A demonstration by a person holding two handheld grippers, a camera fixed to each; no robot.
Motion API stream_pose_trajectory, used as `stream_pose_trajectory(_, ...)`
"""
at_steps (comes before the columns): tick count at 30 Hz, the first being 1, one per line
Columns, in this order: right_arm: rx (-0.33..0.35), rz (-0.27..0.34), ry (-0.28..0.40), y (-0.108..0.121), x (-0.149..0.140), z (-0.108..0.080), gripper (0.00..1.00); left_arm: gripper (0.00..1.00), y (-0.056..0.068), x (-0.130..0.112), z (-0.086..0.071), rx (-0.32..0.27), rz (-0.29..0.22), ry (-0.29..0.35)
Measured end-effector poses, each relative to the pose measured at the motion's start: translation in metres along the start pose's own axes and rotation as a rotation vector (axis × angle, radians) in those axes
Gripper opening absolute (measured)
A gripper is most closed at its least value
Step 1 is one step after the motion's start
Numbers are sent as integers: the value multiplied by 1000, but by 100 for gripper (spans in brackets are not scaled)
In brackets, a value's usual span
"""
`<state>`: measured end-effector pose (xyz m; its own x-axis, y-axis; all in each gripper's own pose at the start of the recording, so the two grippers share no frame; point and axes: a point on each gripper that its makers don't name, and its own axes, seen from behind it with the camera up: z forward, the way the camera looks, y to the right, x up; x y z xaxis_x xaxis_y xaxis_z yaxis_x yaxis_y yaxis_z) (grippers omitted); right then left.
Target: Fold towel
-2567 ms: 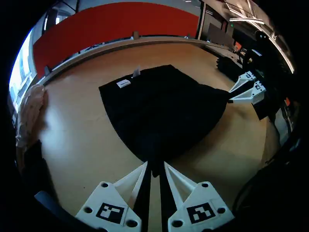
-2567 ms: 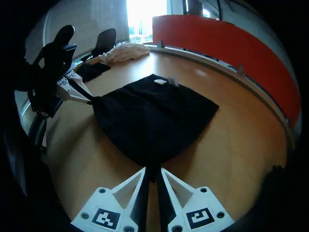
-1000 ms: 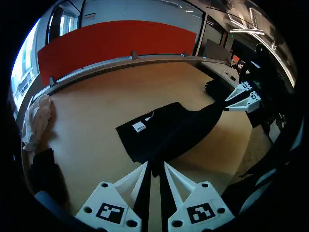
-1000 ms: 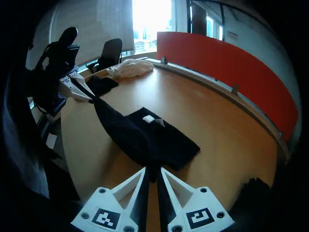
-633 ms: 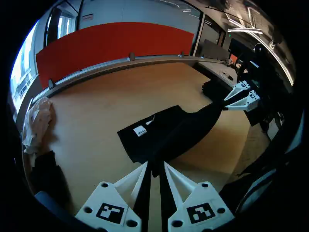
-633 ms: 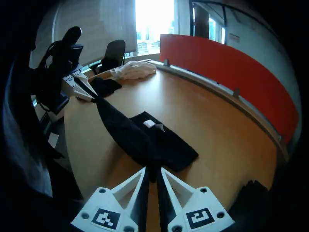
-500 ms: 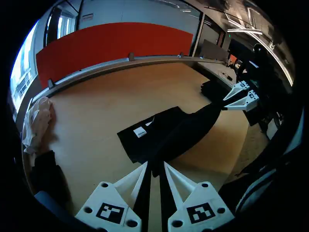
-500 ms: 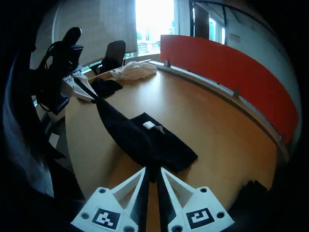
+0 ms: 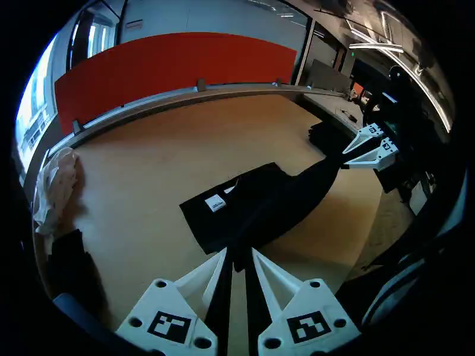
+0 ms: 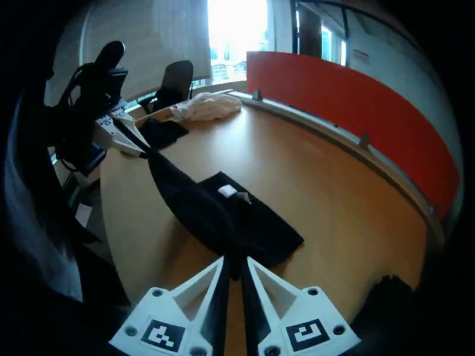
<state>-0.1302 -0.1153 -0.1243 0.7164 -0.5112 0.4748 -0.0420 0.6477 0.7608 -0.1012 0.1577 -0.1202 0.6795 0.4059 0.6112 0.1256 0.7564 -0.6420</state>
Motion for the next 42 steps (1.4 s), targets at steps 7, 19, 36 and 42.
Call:
stream_pose_trajectory(7, 5, 20, -35, 9, -9, 16, 12, 13, -8, -4, 18, -2, -6, -22)
stream_pose_trajectory(19, 7, 66, -100, 31, -27, 45, 12, 14, -26, -8, 58, 18, -4, -64)
stream_pose_trajectory(36, 6, 92, -155, 49, -46, 67, 13, 14, -43, -15, 95, 19, -1, -104)
stream_pose_trajectory(42, -3, 95, -181, 56, -56, 77, 13, 13, -48, -21, 112, 26, 6, -118)
